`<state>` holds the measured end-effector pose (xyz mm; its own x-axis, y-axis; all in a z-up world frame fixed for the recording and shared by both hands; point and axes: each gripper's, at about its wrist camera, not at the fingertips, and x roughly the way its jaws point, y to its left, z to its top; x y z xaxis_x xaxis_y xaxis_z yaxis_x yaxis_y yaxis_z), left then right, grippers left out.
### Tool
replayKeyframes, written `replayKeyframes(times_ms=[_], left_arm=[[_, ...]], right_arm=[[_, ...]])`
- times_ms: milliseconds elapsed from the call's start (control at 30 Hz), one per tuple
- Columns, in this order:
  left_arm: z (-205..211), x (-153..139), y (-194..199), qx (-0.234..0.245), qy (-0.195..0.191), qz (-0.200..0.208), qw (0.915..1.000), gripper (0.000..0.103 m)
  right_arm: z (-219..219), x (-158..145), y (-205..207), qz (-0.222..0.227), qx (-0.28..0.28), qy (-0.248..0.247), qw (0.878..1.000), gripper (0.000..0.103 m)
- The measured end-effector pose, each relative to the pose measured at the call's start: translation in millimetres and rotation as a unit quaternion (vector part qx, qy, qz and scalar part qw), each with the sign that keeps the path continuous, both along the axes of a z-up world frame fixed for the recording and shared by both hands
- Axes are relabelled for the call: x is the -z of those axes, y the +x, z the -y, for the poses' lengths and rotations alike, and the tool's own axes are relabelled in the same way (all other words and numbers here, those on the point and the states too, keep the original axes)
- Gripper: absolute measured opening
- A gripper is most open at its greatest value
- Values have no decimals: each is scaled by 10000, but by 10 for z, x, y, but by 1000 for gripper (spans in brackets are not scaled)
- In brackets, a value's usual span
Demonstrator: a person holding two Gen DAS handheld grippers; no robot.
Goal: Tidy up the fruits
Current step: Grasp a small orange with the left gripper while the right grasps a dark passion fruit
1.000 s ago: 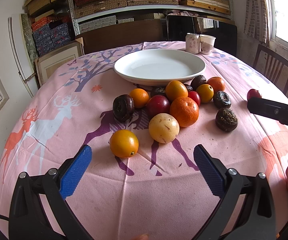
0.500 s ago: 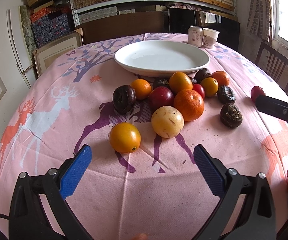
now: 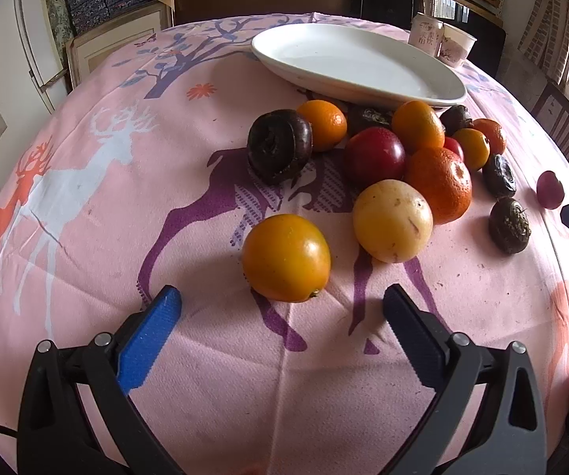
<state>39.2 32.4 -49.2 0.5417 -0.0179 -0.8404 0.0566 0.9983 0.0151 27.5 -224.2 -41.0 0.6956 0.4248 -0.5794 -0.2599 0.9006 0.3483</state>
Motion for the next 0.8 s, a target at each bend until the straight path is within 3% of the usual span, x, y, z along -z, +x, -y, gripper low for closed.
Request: replayKeyframes(times_ms=[233,333,500,667,800], left_arm=[[-8,-10,13,-62,-44,-13,10000,99],[66,-41,62,377,-142,15,9992,99],[75,-117,37,538,-334,184,9978,66],[24,-152,62,589,-665,215,9958,57],[40,-160,99,647,-721,213,9951,50]], right_arm=[[-130,11,1,-121,-215,-196,9995,100],[-171,71,95,-423,-311,-330,9981,100],[-263,123,144,-615,-405,-506,9960,98],[-335,167,200,-783,-489,-674,9934,79],[-390,160,246,-800,-427,-793,9927,74]])
